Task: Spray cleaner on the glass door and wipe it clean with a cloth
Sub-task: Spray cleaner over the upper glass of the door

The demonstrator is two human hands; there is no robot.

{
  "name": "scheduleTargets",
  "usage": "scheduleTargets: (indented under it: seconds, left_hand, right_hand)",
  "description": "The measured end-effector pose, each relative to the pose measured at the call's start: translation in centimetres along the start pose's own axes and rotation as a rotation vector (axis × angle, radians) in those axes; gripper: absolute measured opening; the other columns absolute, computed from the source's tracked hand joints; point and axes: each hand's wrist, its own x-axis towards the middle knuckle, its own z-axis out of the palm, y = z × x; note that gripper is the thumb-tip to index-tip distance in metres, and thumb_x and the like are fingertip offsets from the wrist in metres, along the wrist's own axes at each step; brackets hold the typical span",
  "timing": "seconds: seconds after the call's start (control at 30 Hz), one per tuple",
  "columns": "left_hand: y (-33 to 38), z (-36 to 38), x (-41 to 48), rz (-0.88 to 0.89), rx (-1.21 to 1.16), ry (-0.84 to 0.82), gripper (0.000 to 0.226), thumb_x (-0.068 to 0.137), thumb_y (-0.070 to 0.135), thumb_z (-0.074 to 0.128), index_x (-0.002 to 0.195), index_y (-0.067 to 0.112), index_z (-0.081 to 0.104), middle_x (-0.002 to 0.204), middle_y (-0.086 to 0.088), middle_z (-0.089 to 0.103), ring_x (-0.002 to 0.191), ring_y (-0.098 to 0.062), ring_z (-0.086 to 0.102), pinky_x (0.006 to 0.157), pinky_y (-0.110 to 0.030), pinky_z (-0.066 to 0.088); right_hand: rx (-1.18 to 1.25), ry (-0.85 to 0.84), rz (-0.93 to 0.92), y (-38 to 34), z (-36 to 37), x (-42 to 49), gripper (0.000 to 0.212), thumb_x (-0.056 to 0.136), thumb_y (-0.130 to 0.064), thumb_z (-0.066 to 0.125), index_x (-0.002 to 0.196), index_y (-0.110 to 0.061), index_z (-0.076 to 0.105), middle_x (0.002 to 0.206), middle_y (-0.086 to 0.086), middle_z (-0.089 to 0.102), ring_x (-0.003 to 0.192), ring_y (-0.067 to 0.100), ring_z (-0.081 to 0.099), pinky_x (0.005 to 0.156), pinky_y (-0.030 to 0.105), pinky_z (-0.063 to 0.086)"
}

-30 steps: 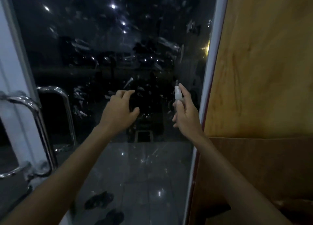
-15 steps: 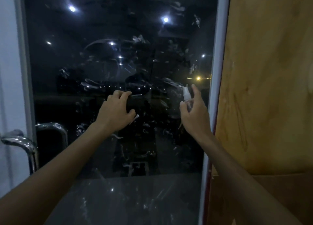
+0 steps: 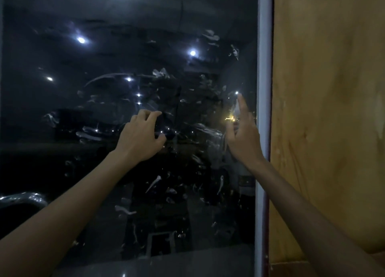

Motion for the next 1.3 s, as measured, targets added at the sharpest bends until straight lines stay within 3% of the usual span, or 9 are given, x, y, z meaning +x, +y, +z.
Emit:
scheduleTargets:
  seconds: [0.1,0.23,0.37,0.6,0.7,0.8,1.03,1.17,1.3]
  left_hand:
    - [0.0,0.5,1.4,0.002,0.022,0.047,0.062,0.085,0.028,0.061,0.141,0.014,0.039,0.139,-0.014,0.041,0.121,-0.032,0.045,0.095,-0.043,0.042]
    - [0.2,0.8,2.8,0.02,0.049,0.087,0.06,0.085,0.027,0.061,0.139,0.014,0.041,0.139,-0.014,0.042,0.121,-0.033,0.045,0.093,-0.042,0.042]
    - [0.3,1.2,3.9,0.023,0.052,0.106,0.061,0.085,0.026,0.061,0.14,0.014,0.04,0.14,-0.014,0.041,0.123,-0.033,0.044,0.094,-0.043,0.042]
    - [-0.7,0.5,5.3,0.047,0.058,0.128,0.06,0.085,0.027,0.06,0.14,0.014,0.04,0.138,-0.015,0.042,0.121,-0.033,0.044,0.093,-0.044,0.042]
    - [-1.6,-0.3,6.0,0.053,0.053,0.147,0.06,0.084,0.028,0.061,0.139,0.014,0.041,0.137,-0.016,0.043,0.12,-0.034,0.045,0.093,-0.045,0.042]
    - [-2.2,-1.1,6.3,0.05,0.055,0.152,0.059,0.084,0.028,0.061,0.139,0.014,0.041,0.137,-0.016,0.042,0.121,-0.034,0.044,0.094,-0.046,0.042]
    - [-3.1,-2.1,6.7,0.07,0.046,0.176,0.058,0.085,0.028,0.061,0.138,0.013,0.043,0.135,-0.017,0.043,0.12,-0.035,0.045,0.094,-0.046,0.041]
    - [-3.3,-2.3,6.6,0.066,0.042,0.187,0.057,0.084,0.03,0.061,0.137,0.014,0.044,0.134,-0.016,0.045,0.118,-0.034,0.046,0.094,-0.046,0.041]
    - [-3.8,-2.7,6.5,0.052,0.034,0.193,0.057,0.084,0.029,0.062,0.136,0.015,0.045,0.134,-0.016,0.045,0.118,-0.035,0.045,0.094,-0.046,0.041]
  right_hand:
    - [-0.038,0.094,-0.01,1.4,0.3,2.1,0.073,0.089,-0.004,0.053,0.152,-0.025,0.024,0.077,0.0,0.047,0.054,0.007,0.038,0.049,0.011,0.034]
    - [-0.061,0.153,-0.023,2.4,0.2,4.6,0.074,0.085,-0.001,0.054,0.151,-0.021,0.027,0.071,-0.003,0.042,0.05,0.006,0.035,0.051,0.01,0.039]
    - [-0.078,0.135,-0.07,3.4,0.2,7.1,0.062,0.084,-0.001,0.055,0.141,-0.017,0.037,0.057,-0.003,0.039,0.046,0.008,0.035,0.042,0.014,0.033]
    - [-0.005,0.229,-0.011,3.6,0.2,9.4,0.046,0.088,-0.002,0.051,0.13,-0.017,0.041,0.062,0.002,0.046,0.05,0.013,0.045,0.045,0.029,0.044]
    - [-0.008,0.278,-0.028,3.5,0.7,9.4,0.055,0.087,0.0,0.051,0.137,-0.016,0.039,0.057,-0.003,0.041,0.045,0.006,0.038,0.04,0.013,0.033]
    - [-0.038,0.271,-0.057,3.0,0.8,10.0,0.071,0.087,-0.001,0.051,0.151,-0.021,0.026,0.056,-0.004,0.038,0.046,0.005,0.034,0.044,0.011,0.035]
    - [0.003,0.209,-0.06,1.7,0.7,10.7,0.042,0.089,-0.002,0.054,0.129,-0.01,0.043,0.059,-0.004,0.042,0.042,-0.003,0.044,0.04,0.01,0.033]
    - [0.041,0.288,-0.062,1.3,0.7,10.8,0.05,0.088,0.001,0.051,0.135,-0.013,0.042,0.057,-0.006,0.041,0.042,0.0,0.043,0.04,0.01,0.032]
    - [-0.036,0.214,-0.146,0.3,1.6,11.3,0.055,0.092,-0.006,0.051,0.143,-0.02,0.038,0.056,-0.005,0.041,0.042,0.005,0.038,0.042,0.013,0.033]
